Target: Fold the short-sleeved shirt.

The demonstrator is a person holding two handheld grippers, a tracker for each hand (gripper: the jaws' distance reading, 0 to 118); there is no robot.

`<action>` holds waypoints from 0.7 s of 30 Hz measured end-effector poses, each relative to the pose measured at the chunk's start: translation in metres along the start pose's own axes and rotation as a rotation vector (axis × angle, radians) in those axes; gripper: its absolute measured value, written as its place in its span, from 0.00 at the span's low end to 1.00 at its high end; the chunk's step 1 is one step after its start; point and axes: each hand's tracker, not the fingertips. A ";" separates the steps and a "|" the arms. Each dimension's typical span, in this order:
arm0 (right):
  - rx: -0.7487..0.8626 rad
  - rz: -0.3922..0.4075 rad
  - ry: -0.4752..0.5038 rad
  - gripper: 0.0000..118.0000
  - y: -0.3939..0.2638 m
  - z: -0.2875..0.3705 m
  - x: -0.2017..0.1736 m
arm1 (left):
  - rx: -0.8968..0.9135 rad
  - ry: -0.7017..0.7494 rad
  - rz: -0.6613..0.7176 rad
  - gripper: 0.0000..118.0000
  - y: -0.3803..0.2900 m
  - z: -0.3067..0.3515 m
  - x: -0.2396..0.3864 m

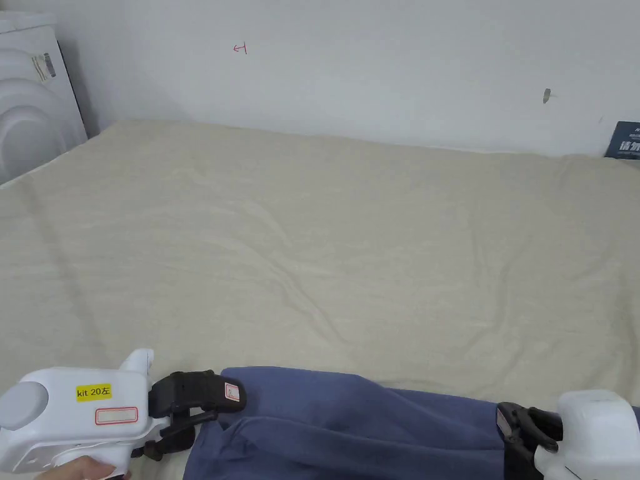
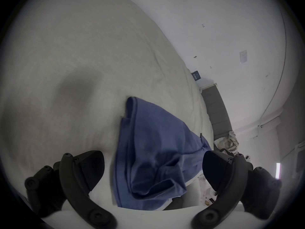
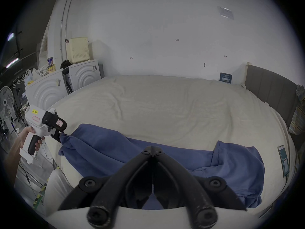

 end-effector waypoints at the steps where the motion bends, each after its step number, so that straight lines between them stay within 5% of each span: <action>1: -0.002 0.002 0.000 0.00 0.001 -0.002 -0.001 | -0.032 -0.042 0.051 1.00 0.001 -0.003 -0.002; 6: -0.034 -0.002 0.012 0.00 -0.003 -0.007 -0.006 | -0.038 -0.127 0.103 0.90 0.003 -0.015 -0.007; 9: -0.045 -0.016 0.027 0.00 -0.005 -0.008 -0.006 | -0.068 -0.065 0.136 0.21 -0.001 -0.027 -0.009; 10: -0.044 -0.015 0.030 0.00 -0.006 -0.007 -0.006 | -0.109 0.040 0.092 0.11 -0.002 -0.033 -0.007; 11: -0.044 -0.013 0.022 0.00 -0.007 -0.006 -0.006 | -0.074 0.084 0.057 0.10 -0.007 -0.033 -0.007; 13: -0.041 0.021 -0.015 0.00 -0.008 -0.002 -0.003 | -0.030 -0.055 0.096 0.09 -0.010 -0.024 -0.008; 21: -0.031 -0.035 -0.069 0.00 -0.008 0.017 0.032 | -0.002 0.115 -0.040 0.08 -0.004 -0.012 0.027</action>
